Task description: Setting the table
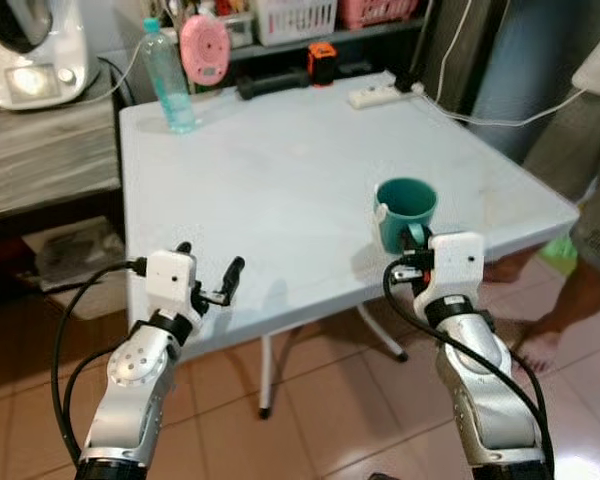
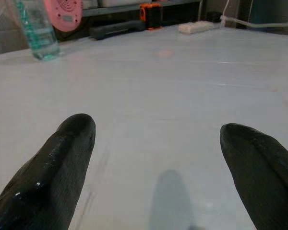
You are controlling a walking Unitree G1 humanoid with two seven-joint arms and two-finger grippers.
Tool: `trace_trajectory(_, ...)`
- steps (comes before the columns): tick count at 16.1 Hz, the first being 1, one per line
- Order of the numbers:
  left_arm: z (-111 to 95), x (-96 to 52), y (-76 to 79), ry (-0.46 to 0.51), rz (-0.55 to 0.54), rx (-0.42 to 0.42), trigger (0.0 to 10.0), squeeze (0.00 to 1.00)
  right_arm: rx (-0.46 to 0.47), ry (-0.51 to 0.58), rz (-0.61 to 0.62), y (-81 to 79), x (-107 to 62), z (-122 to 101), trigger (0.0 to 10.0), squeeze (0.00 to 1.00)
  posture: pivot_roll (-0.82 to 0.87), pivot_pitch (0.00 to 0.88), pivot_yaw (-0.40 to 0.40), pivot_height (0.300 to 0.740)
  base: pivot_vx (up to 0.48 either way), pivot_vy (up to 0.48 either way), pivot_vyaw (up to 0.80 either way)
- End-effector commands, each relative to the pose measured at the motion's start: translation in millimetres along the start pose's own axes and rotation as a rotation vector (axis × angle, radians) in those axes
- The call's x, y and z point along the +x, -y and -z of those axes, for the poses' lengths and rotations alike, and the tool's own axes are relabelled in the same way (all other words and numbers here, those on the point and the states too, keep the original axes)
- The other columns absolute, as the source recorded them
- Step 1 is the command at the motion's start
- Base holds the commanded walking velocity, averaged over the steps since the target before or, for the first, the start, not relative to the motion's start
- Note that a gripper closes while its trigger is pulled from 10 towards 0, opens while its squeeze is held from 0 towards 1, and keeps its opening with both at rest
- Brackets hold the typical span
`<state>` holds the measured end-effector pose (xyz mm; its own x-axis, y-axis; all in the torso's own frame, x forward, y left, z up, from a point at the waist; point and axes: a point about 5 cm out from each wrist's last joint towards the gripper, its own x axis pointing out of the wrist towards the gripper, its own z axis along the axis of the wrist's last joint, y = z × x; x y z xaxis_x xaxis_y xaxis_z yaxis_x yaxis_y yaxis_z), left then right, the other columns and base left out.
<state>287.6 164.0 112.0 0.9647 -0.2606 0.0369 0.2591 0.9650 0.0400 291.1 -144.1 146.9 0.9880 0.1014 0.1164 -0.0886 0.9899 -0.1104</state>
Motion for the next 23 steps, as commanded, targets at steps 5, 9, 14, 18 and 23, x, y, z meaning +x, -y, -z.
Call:
trace_trajectory(5,-1.5,1.5,2.6,0.008,0.002,0.003,10.0,0.0,-0.018,0.027,-0.008,0.9,0.7,-4.9,10.0,0.0,-0.04,0.085,0.077,0.74,0.0,0.406,0.62)
trace_trajectory(9,-1.1,2.4,4.6,0.009,0.002,0.001,10.0,0.0,-0.023,0.029,-0.011,1.8,1.6,-4.6,10.0,0.0,-0.04,0.079,0.073,0.74,0.0,0.436,0.8)
trace_trajectory(14,-0.9,2.7,4.3,0.008,0.003,0.006,10.0,0.0,-0.022,0.03,-0.013,0.6,1.5,-4.4,10.0,0.0,-0.04,0.079,0.075,0.74,0.0,0.445,0.76)
trace_trajectory(18,-0.8,3.0,6.2,0.008,0.003,0.004,10.0,0.0,-0.018,0.028,-0.01,1.1,1.4,-3.8,10.0,0.0,-0.04,0.082,0.076,0.74,0.0,0.453,0.17)
trace_trajectory(23,-0.8,4.9,9.0,0.009,0.004,0.004,10.0,0.0,-0.02,0.027,-0.01,0.1,1.2,-3.8,10.0,0.0,-0.04,0.083,0.076,0.74,0.0,0.464,0.0)
